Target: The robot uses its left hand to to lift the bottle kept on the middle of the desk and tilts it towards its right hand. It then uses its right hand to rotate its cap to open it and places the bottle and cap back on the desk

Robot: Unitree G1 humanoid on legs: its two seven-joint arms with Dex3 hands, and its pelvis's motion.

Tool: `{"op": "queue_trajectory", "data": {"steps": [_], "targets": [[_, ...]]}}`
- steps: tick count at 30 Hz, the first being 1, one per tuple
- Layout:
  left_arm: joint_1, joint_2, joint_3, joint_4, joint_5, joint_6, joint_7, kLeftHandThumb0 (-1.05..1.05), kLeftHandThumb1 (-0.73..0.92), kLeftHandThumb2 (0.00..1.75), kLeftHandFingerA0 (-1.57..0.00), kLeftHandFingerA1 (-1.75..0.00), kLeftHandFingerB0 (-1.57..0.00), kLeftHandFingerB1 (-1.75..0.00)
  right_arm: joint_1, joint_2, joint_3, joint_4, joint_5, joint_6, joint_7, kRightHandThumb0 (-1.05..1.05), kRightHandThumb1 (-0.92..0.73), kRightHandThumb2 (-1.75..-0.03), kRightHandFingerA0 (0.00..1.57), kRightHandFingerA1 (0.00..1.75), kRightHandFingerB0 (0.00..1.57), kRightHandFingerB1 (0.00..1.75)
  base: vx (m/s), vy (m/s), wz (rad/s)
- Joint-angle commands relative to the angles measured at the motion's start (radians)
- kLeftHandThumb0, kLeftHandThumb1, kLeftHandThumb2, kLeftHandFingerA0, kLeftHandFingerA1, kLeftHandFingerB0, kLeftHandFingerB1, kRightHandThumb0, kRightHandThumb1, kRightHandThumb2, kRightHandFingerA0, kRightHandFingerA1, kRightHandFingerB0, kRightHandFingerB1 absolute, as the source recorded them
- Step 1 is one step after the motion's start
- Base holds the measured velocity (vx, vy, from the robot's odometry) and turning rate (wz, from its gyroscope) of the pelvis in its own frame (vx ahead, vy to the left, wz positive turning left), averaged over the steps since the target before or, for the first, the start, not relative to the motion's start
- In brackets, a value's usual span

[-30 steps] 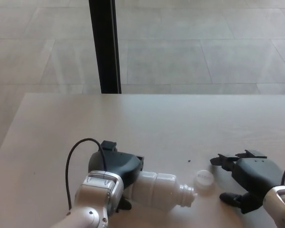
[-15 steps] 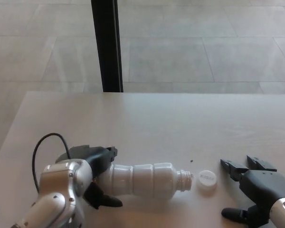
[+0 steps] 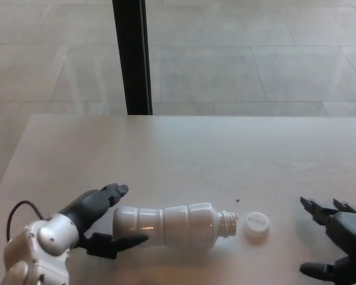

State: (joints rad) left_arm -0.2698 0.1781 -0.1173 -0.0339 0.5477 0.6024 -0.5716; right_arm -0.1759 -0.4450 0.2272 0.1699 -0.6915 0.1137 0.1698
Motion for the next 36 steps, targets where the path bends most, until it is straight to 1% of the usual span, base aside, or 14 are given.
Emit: {"op": "queue_trajectory", "data": {"steps": [1,3,4,5,6,7,8,10,16,19,20,24,34,36], "targets": [[0.229,-0.032,0.565,-0.026,-0.499,-0.203,-0.004,-0.93,0.76,0.63,0.0,0.0,0.0,0.0,0.173,-0.153,-0.445,-0.177,0.359,0.009,0.158,-1.04,-0.6,-1.0,0.0,0.1,0.0,0.0,0.0,0.0,0.0],[0.27,-0.027,0.704,-0.001,-0.565,-0.188,-0.008,-0.86,0.69,0.75,0.0,0.0,0.0,0.0,0.211,-0.175,-0.611,-0.183,0.459,0.023,0.2,-0.99,-0.58,-0.97,0.0,0.1,0.0,0.0,0.0,0.0,0.0],[0.289,-0.027,0.748,0.047,-0.581,-0.24,0.021,-0.87,0.74,0.62,0.0,0.0,0.0,0.0,0.227,-0.195,-0.668,-0.147,0.487,-0.024,0.196,-1.01,-0.59,-0.98,0.0,0.1,0.0,0.0,0.0,0.0,0.0],[0.316,-0.01,0.781,0.08,-0.583,-0.255,0.019,-0.82,0.77,0.75,0.0,0.0,0.0,0.0,0.234,-0.202,-0.738,-0.132,0.521,-0.002,0.215,-1.04,-0.6,-0.98,0.0,0.07,0.0,0.0,0.0,0.0,0.0],[0.342,0.005,0.816,0.106,-0.596,-0.264,0.006,-1.05,0.73,1.03,0.0,-0.15,0.0,-0.01,0.249,-0.211,-0.804,-0.104,0.561,-0.025,0.222,-1.01,-0.6,-0.97,0.0,0.11,0.0,0.0,0.0,0.0,0.0],[0.348,0.006,0.846,0.121,-0.609,-0.256,0.01,-0.87,0.61,0.86,0.0,0.0,0.0,0.0,0.256,-0.212,-0.837,-0.094,0.578,-0.032,0.224,-1.0,-0.6,-0.96,0.0,0.13,0.0,0.0,0.0,0.0,0.0],[0.376,0.028,0.9,0.177,-0.63,-0.279,-0.001,-1.05,0.72,1.0,0.0,-0.11,0.0,-0.01,0.266,-0.203,-0.937,-0.087,0.629,0.003,0.232,-1.01,-0.59,-0.95,0.0,0.09,0.0,0.0,0.0,0.0,0.0],[0.371,0.003,1.056,0.214,-0.731,-0.252,0.046,-0.97,0.71,1.0,0.0,-0.14,-0.15,0.0,0.278,-0.199,-1.073,-0.027,0.685,0.013,0.201,-0.97,-0.56,-0.95,0.0,0.08,0.01,0.1,0.0,0.0,0.0],[0.27,0.001,1.465,0.414,-1.03,-0.265,0.279,-1.0,0.8,1.05,0.0,-0.14,0.0,0.0,0.277,-0.159,-1.351,0.115,0.764,0.094,0.016,-0.92,-0.62,-0.95,0.0,0.15,0.07,0.18,0.0,0.0,0.0],[0.274,0.07,1.589,0.562,-1.092,-0.309,0.333,-1.03,0.84,1.11,0.0,-0.12,0.0,0.0,0.271,-0.14,-1.441,0.236,0.828,0.083,-0.065,-0.76,-0.55,-0.89,0.0,0.21,0.08,0.3,0.0,0.0,0.0],[0.277,0.091,1.618,0.61,-1.111,-0.332,0.339,-1.05,0.85,1.12,0.0,-0.12,0.0,0.0,0.27,-0.138,-1.456,0.286,0.845,0.06,-0.088,-0.6,-0.71,-0.62,0.0,0.22,0.11,0.27,0.0,0.0,0.0],[0.305,0.196,1.79,0.869,-1.254,-0.414,0.399,-0.93,0.78,1.05,0.0,-0.13,0.0,-0.01,0.185,-0.104,-1.618,0.473,1.029,0.053,-0.212,-0.36,-0.7,-0.63,0.05,0.33,0.17,0.33,0.0,0.0,0.0],[0.411,0.112,1.816,0.949,-1.18,-0.426,0.443,-0.7,0.65,1.01,-0.01,-0.51,0.0,-0.38,0.137,-0.012,-1.624,0.682,1.059,-0.003,-0.291,-0.34,-0.71,-0.62,0.07,0.43,0.23,0.35,0.0,0.0,0.0],[0.413,0.094,1.779,1.017,-1.139,-0.456,0.429,-0.35,0.6,1.13,-0.02,-0.53,0.0,-0.51,0.143,0.018,-1.598,0.725,1.022,-0.002,-0.321,-0.37,-0.74,-0.63,0.06,0.34,0.18,0.34,0.0,0.0,0.0]]}}
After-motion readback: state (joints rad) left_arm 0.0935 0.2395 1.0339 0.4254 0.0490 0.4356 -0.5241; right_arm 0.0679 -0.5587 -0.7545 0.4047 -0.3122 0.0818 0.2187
